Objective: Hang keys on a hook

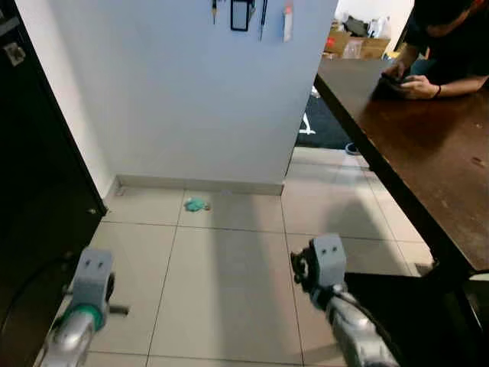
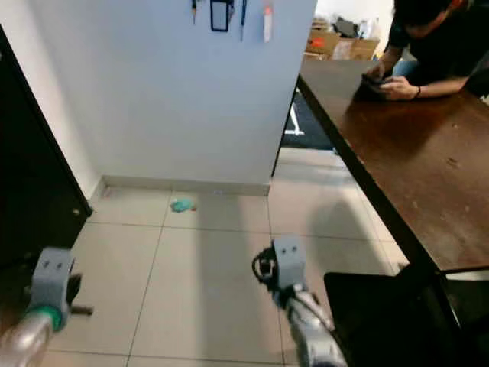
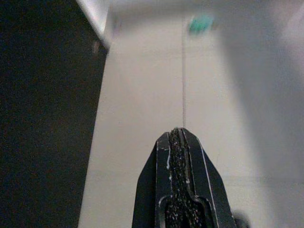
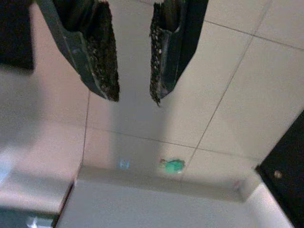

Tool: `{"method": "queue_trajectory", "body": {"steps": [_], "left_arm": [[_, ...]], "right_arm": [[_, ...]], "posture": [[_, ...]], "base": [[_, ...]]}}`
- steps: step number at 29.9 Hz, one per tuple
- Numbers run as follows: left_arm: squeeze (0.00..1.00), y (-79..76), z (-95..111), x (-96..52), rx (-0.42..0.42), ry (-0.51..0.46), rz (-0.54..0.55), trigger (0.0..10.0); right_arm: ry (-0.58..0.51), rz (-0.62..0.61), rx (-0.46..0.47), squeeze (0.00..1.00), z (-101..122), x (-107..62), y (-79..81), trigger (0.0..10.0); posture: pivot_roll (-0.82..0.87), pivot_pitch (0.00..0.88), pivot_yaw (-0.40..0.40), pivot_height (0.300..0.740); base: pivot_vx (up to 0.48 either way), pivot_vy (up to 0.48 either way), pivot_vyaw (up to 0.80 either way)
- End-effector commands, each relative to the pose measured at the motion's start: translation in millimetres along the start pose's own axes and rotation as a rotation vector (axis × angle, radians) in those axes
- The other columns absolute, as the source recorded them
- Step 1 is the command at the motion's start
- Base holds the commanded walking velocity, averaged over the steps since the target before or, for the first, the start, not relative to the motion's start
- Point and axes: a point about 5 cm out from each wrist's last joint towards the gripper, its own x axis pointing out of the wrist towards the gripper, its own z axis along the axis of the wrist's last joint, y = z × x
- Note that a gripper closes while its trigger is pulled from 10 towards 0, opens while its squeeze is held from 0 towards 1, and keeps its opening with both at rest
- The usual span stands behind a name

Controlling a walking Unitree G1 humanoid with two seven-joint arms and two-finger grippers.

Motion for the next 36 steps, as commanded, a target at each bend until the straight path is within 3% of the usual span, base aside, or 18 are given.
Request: {"method": "queue_trajectory", "body": {"steps": [1, 2, 3, 5, 10, 13, 16, 21, 24, 27, 31, 32, 34, 36], "left_arm": [[0.0, 0.7, -34.4, -16.1, 0.012, 0.095, 0.034, 10.0], [0.0, 0.7, -34.4, -16.1, 0.012, 0.095, 0.034, 10.0], [0.0, 0.1, -45.8, -24.0, -0.039, 0.12, 0.063, 10.0], [0.0, -3.1, -53.6, -36.0, -0.046, 0.094, 0.039, 10.0], [0.0, -5.1, -54.8, -34.8, -0.018, 0.126, 0.009, 10.0], [0.0, -4.8, -52.1, -31.5, -0.009, 0.134, 0.018, 10.0], [0.0, -1.4, -36.5, -16.5, 0.04, 0.11, 0.053, 10.0], [0.0, -11.2, -19.2, 2.8, 0.068, 0.098, -0.035, 10.0], [0.0, -16.4, -13.4, 8.4, 0.091, 0.109, -0.014, 10.0], [0.0, -21.2, -9.3, 15.1, 0.002, 0.142, 0.016, 10.0], [0.0, -22.1, -8.3, 17.3, -0.035, 0.15, 0.0, 10.0], [0.0, -14.6, -10.3, 19.3, -0.054, 0.165, -0.049, 10.0], [0.0, -7.4, -12.0, 19.0, -0.043, 0.167, -0.041, 10.0], [0.0, 5.3, -17.5, 16.3, -0.01, 0.171, 0.028, 10.0]], "right_arm": [[0.036, -0.057, 0.08, 0.0, -22.1, -15.5, -9.2, 10.0], [0.036, -0.057, 0.08, 0.0, -22.1, -15.5, -9.2, 10.0], [0.051, -0.074, 0.111, 0.0, -32.0, -24.8, -12.6, 10.0], [0.082, -0.098, 0.16, 0.0, -49.4, -47.7, -19.0, 10.0], [0.091, -0.119, 0.158, 0.0, -52.9, -55.7, -22.2, 10.0], [0.096, -0.124, 0.129, 0.0, -50.8, -53.3, -21.6, 10.0], [0.09, -0.116, 0.051, 0.0, -38.2, -32.5, -16.8, 10.0], [0.073, -0.192, 0.072, 0.0, -27.8, -23.8, -23.1, 10.0], [0.078, -0.179, 0.07, 0.0, -25.3, -21.6, -22.6, 10.0], [0.084, -0.163, 0.081, 0.0, -25.0, -20.0, -21.6, 10.0], [0.083, -0.165, 0.078, 0.0, -25.4, -20.1, -21.9, 10.0], [0.077, -0.168, 0.073, 0.0, -25.8, -19.7, -22.4, 10.0], [0.077, -0.168, 0.071, 0.0, -25.8, -19.1, -22.3, 10.0], [0.087, -0.168, 0.076, 0.0, -26.9, -18.7, -22.4, 10.0]], "posture": [[0.13, 0.109, 0.062, 0.74], [0.13, 0.109, 0.062, 0.74], [0.12, 0.121, 0.068, 0.74], [0.11, 0.166, 0.054, 0.74], [0.1, 0.168, 0.05, 0.74], [0.1, 0.181, 0.06, 0.74], [0.09, 0.172, 0.12, 0.74], [0.08, 0.143, 0.104, 0.74], [0.08, 0.145, 0.101, 0.74], [0.07, 0.146, 0.099, 0.74], [0.08, 0.137, 0.093, 0.74], [0.08, 0.131, 0.097, 0.74], [0.08, 0.131, 0.097, 0.74], [0.09, 0.126, 0.104, 0.74]], "base": [[0.0, 0.0, 0.0], [0.0, 0.0, 0.0], [0.0, 0.0, 0.0], [0.0, 0.0, 0.0], [0.0, 0.0, 0.0], [0.0, 0.0, 0.0], [0.0, 0.0, 0.0], [0.0, 0.0, 0.0], [0.0, 0.0, 0.0], [0.0, 0.0, 0.0], [0.0, 0.0, 0.0], [0.0, 0.0, 0.0], [0.0, 0.0, 0.0], [0.0, 0.0, 0.0]]}}
